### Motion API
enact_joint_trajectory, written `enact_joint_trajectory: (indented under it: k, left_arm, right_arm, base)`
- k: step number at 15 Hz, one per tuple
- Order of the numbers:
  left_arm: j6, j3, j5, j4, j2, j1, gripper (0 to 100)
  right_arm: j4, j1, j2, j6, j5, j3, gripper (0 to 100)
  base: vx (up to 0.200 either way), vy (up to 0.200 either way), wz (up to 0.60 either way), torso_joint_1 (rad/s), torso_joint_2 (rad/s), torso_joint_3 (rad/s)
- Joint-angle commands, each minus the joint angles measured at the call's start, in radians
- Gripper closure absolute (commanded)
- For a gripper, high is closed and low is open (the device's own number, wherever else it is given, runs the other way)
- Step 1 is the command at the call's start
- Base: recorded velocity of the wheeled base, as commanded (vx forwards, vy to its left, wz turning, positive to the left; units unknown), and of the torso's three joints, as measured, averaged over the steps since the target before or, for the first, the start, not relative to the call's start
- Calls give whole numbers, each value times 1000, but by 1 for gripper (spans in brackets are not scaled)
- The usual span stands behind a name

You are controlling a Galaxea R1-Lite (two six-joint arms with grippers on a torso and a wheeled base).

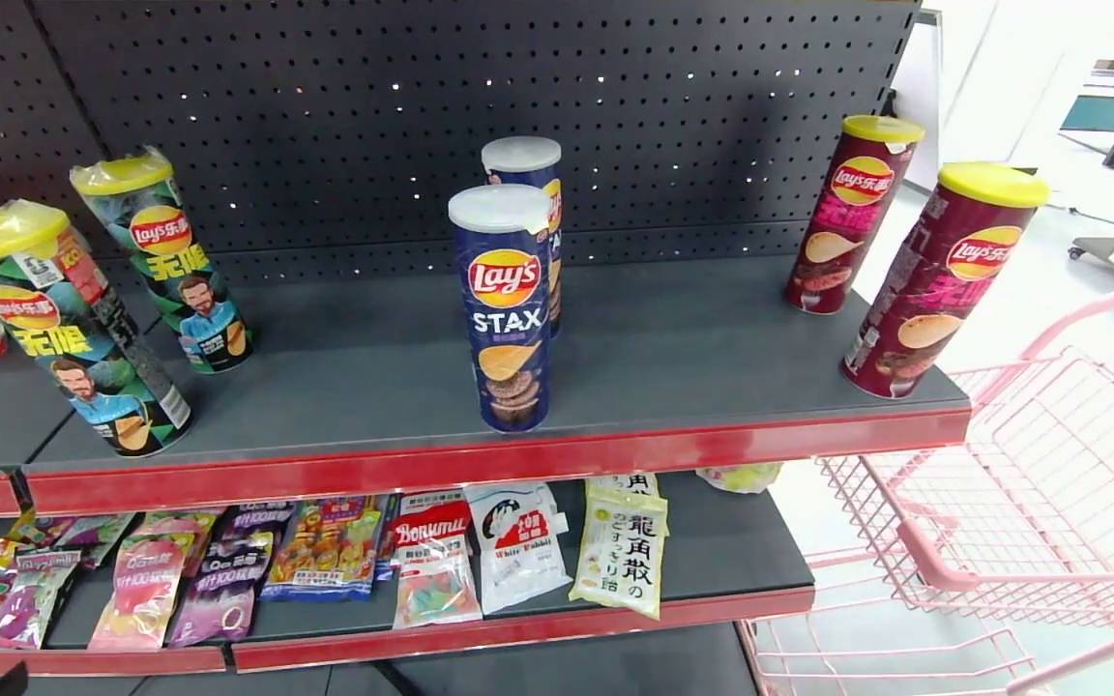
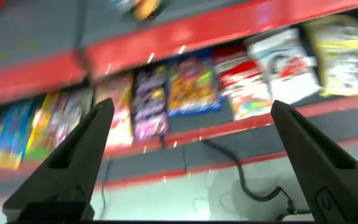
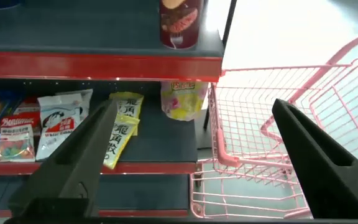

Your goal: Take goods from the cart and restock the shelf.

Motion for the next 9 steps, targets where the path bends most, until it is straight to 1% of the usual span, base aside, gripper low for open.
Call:
enact_joint_trajectory:
  k: [1,2,4,5,6,7,9]
  left_arm:
    - [-60,86,10,70,-223,115,0]
    - [-61,119,16,70,-286,127,0]
    - [-63,193,10,67,-422,165,0]
    - [-95,202,6,61,-447,159,0]
    - [-115,205,-2,50,-468,142,0]
    - [-114,211,-34,36,-497,129,0]
    - [-115,221,-50,19,-497,129,0]
  right_arm:
    - [37,-15,-209,-6,-1,107,0]
    - [95,-16,-291,-7,-3,121,0]
    - [298,-19,-494,-27,-41,121,0]
    - [342,-1,-534,-40,-90,125,0]
    - [338,-1,-532,-43,-146,130,0]
    - [333,-1,-532,-41,-225,142,0]
    - [333,-1,-532,-12,-262,144,0]
  base:
    - [0,0,0,0,0,0]
    - [0,0,0,0,0,0]
    - [0,0,0,0,0,0]
    - [0,0,0,0,0,0]
    - [0,0,0,0,0,0]
    - [0,0,0,0,0,0]
    - [0,0,0,0,0,0]
